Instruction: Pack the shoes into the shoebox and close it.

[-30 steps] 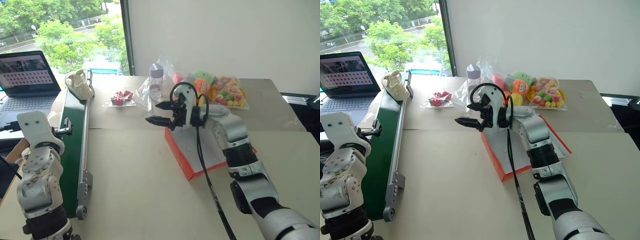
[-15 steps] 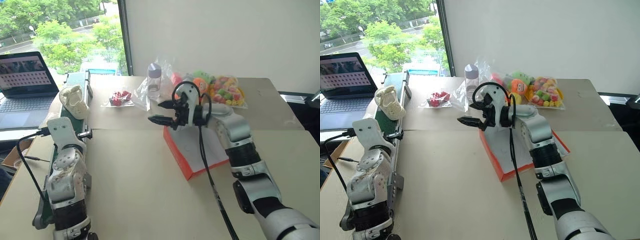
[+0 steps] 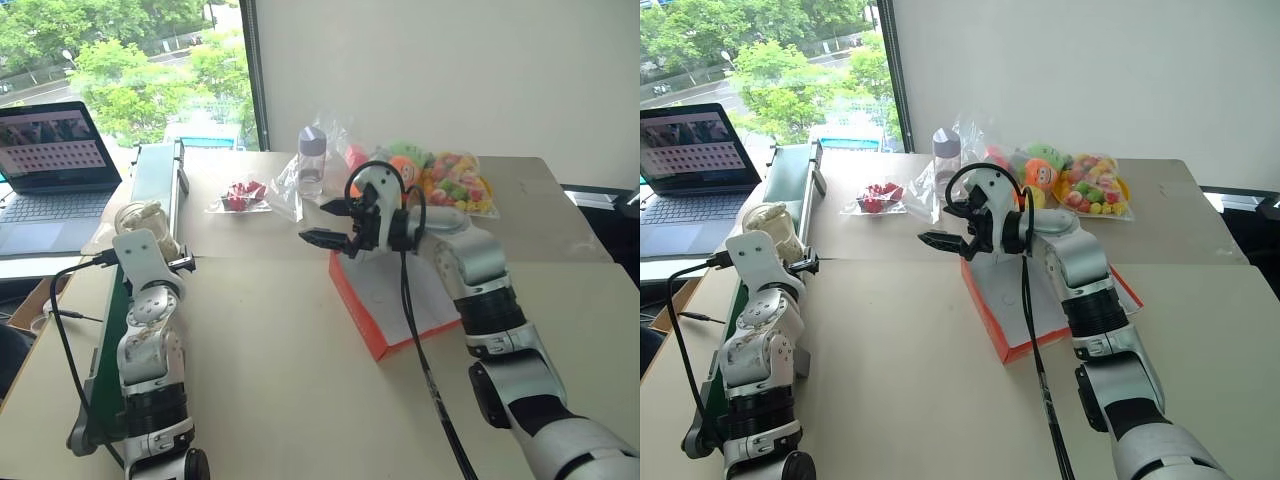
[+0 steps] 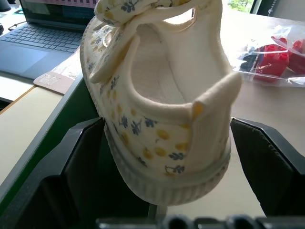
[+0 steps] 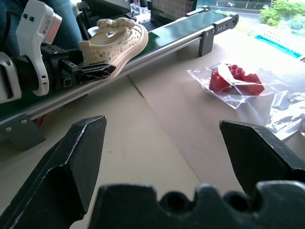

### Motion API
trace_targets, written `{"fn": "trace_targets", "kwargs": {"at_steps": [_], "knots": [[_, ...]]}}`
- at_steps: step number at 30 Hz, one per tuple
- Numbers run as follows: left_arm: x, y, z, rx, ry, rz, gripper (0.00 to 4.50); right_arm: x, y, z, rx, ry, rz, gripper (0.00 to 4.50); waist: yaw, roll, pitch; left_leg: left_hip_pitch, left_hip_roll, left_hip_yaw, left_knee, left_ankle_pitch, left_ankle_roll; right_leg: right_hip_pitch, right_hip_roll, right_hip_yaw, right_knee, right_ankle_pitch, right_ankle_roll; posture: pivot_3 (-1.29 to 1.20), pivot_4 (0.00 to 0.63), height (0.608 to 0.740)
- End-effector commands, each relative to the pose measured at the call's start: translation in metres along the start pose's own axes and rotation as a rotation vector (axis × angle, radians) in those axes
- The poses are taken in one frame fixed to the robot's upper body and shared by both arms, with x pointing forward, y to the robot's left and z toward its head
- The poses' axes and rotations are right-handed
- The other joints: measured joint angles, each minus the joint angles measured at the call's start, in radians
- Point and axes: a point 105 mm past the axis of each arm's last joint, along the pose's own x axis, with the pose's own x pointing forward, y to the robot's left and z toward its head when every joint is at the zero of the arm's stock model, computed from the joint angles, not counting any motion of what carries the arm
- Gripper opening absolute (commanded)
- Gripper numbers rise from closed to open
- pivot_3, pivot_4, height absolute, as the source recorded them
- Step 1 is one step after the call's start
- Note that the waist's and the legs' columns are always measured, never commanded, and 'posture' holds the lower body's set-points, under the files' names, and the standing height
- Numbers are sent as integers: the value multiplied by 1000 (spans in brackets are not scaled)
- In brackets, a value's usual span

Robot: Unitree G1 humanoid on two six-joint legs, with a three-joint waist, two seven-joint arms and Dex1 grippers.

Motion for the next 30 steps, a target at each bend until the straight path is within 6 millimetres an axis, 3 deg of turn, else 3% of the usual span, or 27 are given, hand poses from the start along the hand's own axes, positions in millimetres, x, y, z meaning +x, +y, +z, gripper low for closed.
{"fn": "trace_targets", "kwargs": {"at_steps": [1,7,11,16,25,30], "knots": [[2,5,4,-40,-19,34,4236,-4,0,13,-36,-33,-2,4493,1,0,0,0,0,0,0,0,0,0,0,0,0,0,0,0,150,740],[-2,16,-5,-102,-5,61,2589,-5,-2,12,-44,-25,-15,4500,1,0,0,2,0,0,0,0,-1,0,0,0,1,0,0,0,150,740],[-5,25,-1,-112,-32,112,1592,-5,-3,12,-46,-21,-19,4500,-3,0,0,3,1,1,0,0,-1,1,0,0,1,0,0,0,150,740],[-7,33,5,-121,-66,160,24,-4,-2,12,-48,-16,-15,4500,-3,0,0,2,1,1,0,0,-1,1,1,0,1,0,0,0,150,740],[-9,43,9,-86,-81,218,24,-2,-4,11,-58,-4,-17,4500,-6,0,0,3,1,1,0,0,-1,1,1,0,1,0,1,0,150,740],[-14,38,42,-86,-228,186,24,-1,-3,10,-58,-2,-15,4500,-6,0,0,2,2,1,0,0,-2,0,1,0,1,0,1,0,150,740]]}}
